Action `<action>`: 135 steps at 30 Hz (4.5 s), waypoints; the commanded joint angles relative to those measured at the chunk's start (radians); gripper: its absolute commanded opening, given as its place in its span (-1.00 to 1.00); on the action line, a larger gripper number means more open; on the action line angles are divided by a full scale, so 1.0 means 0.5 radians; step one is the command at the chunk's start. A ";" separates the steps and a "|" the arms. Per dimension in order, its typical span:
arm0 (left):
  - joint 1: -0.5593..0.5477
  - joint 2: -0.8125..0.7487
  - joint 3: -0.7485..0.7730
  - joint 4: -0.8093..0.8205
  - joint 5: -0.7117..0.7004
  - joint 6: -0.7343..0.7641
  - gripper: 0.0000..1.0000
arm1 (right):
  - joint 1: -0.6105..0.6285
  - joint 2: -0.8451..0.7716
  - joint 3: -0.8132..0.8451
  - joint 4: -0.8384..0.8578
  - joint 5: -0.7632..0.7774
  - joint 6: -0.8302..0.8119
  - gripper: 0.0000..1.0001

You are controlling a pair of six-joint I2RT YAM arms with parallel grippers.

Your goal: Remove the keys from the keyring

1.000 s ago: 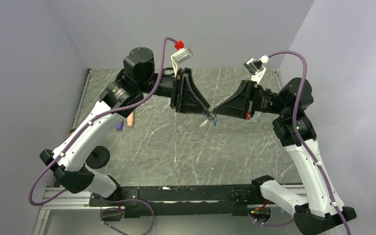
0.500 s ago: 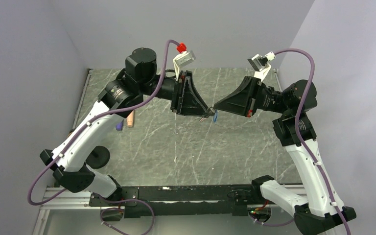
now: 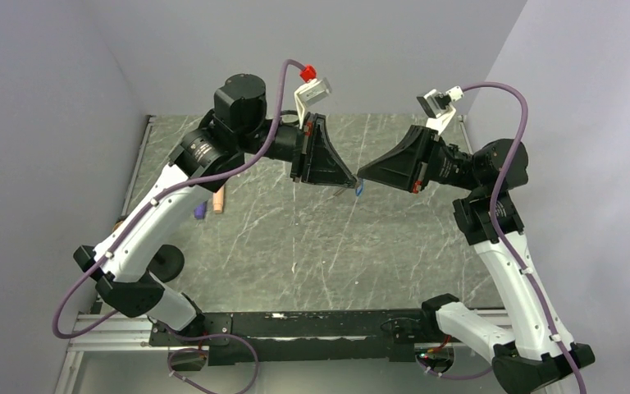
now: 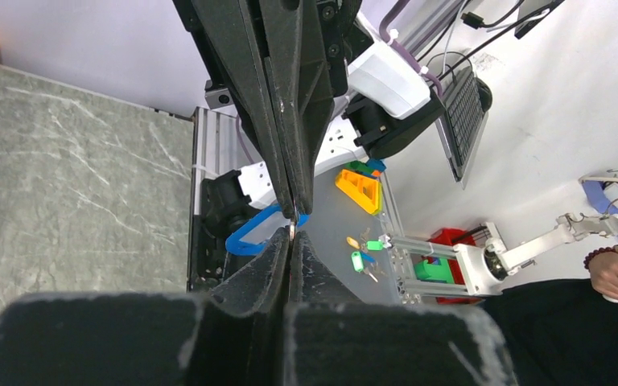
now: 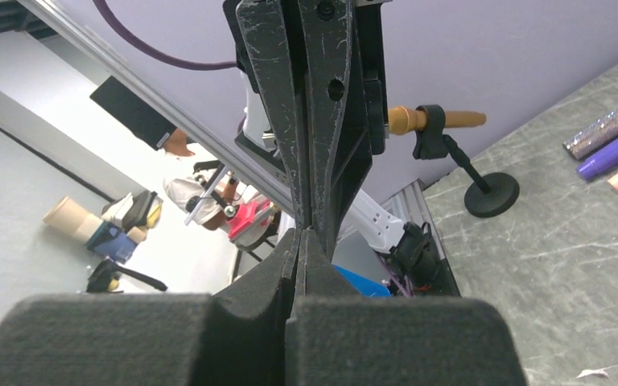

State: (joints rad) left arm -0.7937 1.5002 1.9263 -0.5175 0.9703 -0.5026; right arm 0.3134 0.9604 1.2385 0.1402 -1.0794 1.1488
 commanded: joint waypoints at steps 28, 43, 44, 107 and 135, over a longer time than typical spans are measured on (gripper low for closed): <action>0.036 -0.057 0.530 0.115 -0.448 0.247 -1.00 | 0.031 -0.006 -0.477 1.542 0.668 0.720 -1.00; 0.041 -0.110 0.762 0.126 -0.720 0.403 0.03 | 0.134 0.219 -0.372 1.790 0.879 0.564 -1.00; 0.039 -0.114 0.774 0.134 -0.729 0.406 0.12 | 0.143 0.238 -0.366 1.829 0.887 0.574 -1.00; -0.033 0.004 0.566 0.180 -0.448 0.322 -0.31 | 0.235 0.124 0.498 0.274 0.545 -0.644 -1.00; -0.138 0.049 0.601 0.152 -0.561 0.364 -1.00 | 0.235 0.108 0.480 0.286 0.508 -0.575 -0.87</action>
State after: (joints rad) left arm -0.8505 1.5303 2.1979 -0.4458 0.7158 -0.3508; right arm 0.4271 1.0233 1.4555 0.2707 -0.8211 0.8398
